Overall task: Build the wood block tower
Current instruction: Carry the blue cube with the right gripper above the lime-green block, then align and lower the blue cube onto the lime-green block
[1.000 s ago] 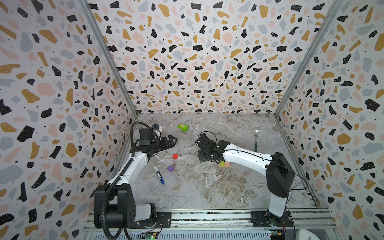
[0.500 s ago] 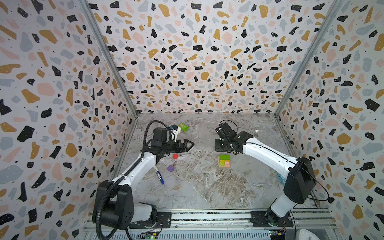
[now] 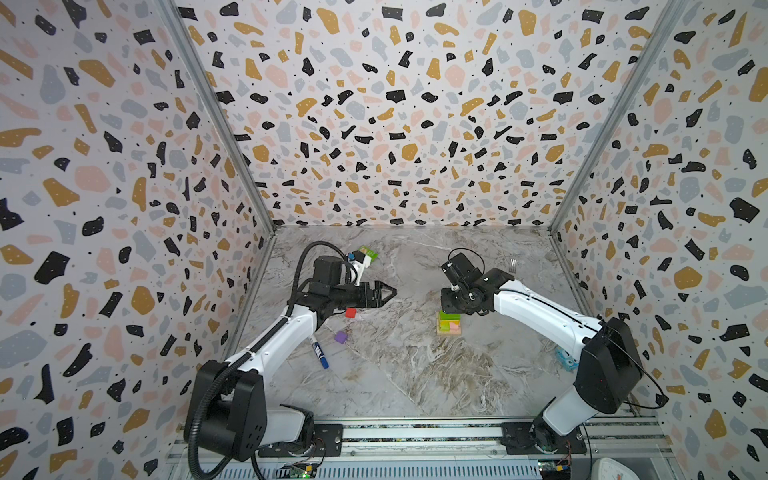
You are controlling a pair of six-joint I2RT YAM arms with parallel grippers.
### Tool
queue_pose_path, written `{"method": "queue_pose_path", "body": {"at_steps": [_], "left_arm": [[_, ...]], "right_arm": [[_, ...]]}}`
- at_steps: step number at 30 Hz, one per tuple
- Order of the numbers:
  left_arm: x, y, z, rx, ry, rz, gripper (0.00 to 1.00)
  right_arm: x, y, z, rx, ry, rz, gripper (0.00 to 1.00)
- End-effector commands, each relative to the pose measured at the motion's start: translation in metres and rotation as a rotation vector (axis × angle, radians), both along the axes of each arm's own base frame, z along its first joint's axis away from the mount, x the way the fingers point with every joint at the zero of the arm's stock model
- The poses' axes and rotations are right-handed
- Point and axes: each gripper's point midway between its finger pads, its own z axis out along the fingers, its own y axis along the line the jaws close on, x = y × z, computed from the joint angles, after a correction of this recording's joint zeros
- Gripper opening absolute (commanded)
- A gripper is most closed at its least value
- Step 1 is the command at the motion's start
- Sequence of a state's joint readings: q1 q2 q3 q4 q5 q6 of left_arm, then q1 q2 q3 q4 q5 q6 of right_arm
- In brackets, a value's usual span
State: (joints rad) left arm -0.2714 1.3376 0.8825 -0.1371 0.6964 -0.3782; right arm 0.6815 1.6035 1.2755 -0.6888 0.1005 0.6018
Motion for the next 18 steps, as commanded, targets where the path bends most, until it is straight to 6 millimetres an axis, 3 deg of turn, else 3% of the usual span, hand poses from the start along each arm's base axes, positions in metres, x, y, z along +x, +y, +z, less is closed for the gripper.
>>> {"method": "queue_pose_path", "body": {"at_steps": [1,18], "left_arm": [[0.002,-0.002,0.003,-0.008,-0.019,-0.008,1.0],[0.003,-0.002,0.005,-0.015,-0.02,-0.003,1.0]], "right_arm": [[-0.005,-0.005,0.009,0.007,-0.009,0.007,0.21],[-0.003,-0.007,-0.01,-0.018,0.005,0.006,0.21]]}}
